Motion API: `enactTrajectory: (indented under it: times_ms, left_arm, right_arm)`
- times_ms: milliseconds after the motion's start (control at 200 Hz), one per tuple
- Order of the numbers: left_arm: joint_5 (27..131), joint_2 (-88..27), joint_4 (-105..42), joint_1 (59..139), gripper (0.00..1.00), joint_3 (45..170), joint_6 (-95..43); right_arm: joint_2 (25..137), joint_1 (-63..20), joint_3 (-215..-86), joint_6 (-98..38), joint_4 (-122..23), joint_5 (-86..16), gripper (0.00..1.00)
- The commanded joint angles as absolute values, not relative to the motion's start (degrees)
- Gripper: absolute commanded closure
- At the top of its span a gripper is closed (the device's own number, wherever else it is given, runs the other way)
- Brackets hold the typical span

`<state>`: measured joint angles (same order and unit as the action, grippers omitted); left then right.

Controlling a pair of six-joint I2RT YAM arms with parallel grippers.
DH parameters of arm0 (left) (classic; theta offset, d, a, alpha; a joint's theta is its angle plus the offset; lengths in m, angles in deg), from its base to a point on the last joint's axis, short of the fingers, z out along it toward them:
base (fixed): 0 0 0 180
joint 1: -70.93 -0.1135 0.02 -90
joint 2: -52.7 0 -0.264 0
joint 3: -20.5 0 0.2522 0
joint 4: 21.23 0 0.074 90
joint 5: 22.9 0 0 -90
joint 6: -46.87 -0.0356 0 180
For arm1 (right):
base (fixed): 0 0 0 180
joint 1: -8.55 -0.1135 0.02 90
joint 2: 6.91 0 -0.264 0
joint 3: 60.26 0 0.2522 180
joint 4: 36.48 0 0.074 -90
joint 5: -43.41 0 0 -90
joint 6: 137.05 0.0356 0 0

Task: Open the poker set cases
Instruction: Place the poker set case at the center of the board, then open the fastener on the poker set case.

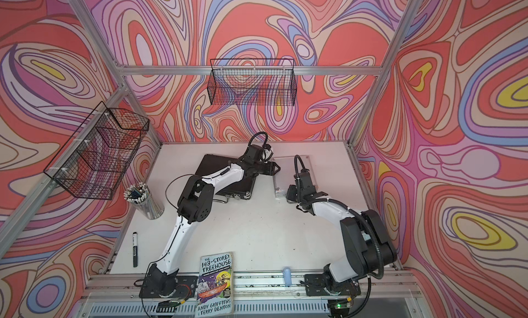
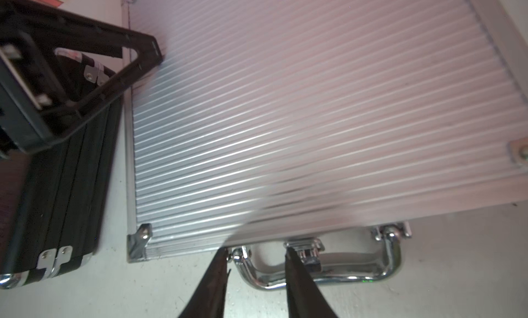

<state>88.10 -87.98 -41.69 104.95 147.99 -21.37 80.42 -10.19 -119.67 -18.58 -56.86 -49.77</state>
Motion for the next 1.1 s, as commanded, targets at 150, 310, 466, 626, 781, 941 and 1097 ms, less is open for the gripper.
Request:
enactTrajectory:
  times_ms: [150,310,466,626,781,941,1097]
  left_arm:
    - [88.72,-87.13,-45.15,105.21,0.44,143.20,-21.52]
    - [89.44,-87.31,-44.66,105.21,0.45,143.23,-21.00]
    - [89.78,-86.81,-44.67,105.21,0.45,142.42,-20.98]
    - [89.67,-85.40,-44.05,105.21,0.45,140.12,-20.97]
    - [89.52,-84.50,-43.45,105.21,0.46,138.36,-20.64]
    - [89.89,-84.32,-43.54,105.22,0.46,138.16,-20.54]
    - [89.49,-83.73,-43.87,105.21,0.47,137.96,-21.08]
  right_arm:
    - [81.21,-11.51,-122.01,-21.49,-63.49,-58.92,0.69]
    - [79.11,-11.58,-121.42,-21.81,-65.44,-60.46,0.68]
    - [79.14,-11.67,-120.39,-21.61,-65.20,-59.89,0.63]
    - [80.08,-11.68,-119.77,-21.19,-63.38,-60.31,0.59]
    - [81.11,-11.73,-119.51,-20.51,-61.35,-60.96,0.59]
    - [83.31,-11.75,-119.85,-20.20,-59.32,-61.85,0.62]
    - [84.34,-11.74,-119.56,-19.55,-57.91,-63.34,0.64]
